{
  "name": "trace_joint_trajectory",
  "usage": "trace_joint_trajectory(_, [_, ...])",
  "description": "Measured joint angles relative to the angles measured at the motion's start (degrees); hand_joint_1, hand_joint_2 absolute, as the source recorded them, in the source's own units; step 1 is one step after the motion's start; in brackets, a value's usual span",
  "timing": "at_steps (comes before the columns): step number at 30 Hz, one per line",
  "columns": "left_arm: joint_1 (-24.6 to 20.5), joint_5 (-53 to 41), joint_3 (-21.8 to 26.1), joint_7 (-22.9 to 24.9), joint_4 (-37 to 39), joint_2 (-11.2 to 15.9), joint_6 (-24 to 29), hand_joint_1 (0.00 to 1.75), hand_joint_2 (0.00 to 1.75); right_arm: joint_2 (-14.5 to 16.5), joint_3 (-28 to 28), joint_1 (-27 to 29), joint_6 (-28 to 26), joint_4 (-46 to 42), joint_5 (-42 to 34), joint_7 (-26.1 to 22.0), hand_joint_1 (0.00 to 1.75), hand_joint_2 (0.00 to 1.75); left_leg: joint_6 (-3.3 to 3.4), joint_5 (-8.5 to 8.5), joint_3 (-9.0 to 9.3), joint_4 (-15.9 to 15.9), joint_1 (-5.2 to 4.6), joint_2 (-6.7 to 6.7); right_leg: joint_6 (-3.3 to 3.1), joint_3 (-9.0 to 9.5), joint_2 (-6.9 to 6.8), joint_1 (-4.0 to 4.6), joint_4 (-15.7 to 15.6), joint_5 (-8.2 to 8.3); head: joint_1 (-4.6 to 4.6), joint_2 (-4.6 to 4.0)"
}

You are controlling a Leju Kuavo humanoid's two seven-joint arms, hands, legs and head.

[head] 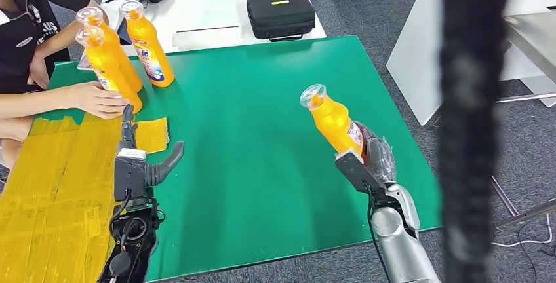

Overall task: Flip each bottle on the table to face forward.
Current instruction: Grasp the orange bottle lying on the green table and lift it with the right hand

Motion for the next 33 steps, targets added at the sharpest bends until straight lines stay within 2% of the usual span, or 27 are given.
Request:
trace_joint_trajectory(4, [-0.15, 2.10, -2.20, 0.97, -0.68, 0.00, -4.49, 0.00, 1.75, 2.15, -0.02, -1.07, -0.83, 0.21, -11.50, -7.76, 1.75, 1.75, 0.00, 0.00, -0.04, 0.00, 0.00, -0.01, 0.00, -0.04, 0.00, 0.00, 0.00, 0.00, -0.01, 0.00])
trace_joint_trajectory(7, [-0.20, 5.29, -4.59, 3.35, -1.63, 0.04, -10.03, 0.00, 1.75, 3.53, 0.86, -2.56, -0.45, 1.15, -16.53, -10.37, 1.75, 1.75, 0.00, 0.00, -0.05, 0.00, 0.00, -0.01, 0.00, -0.04, 0.00, 0.00, 0.00, 0.00, -0.01, 0.00])
trace_joint_trajectory(11, [-0.24, 9.00, -7.34, 4.41, -3.15, 0.34, -16.11, 0.00, 1.75, 4.61, 2.85, -4.96, 2.88, 3.60, -21.06, -13.20, 1.75, 1.75, -0.01, 0.01, -0.04, 0.00, 0.01, 0.00, 0.00, -0.05, 0.00, 0.01, 0.01, 0.00, 0.00, 0.00])
trace_joint_trajectory(19, [-2.06, 9.85, -11.68, 5.86, -3.74, 0.47, -20.08, 0.00, 1.75, 7.47, 8.02, -9.49, 6.96, 10.71, -23.28, -16.40, 1.75, 1.75, -0.01, 0.02, -0.05, 0.00, 0.02, -0.02, 0.00, -0.07, -0.01, 0.01, 0.02, 0.00, -0.01, 0.00])
trace_joint_trajectory(33, [-2.95, 9.98, -15.07, 7.57, -5.46, 0.63, -22.61, 0.00, 1.75, 10.07, 13.13, -14.28, 10.73, 17.17, -23.37, -17.52, 1.75, 1.75, -0.01, 0.02, -0.10, 0.00, 0.01, -0.07, 0.00, -0.11, -0.02, 0.01, 0.02, 0.00, -0.01, 0.00])
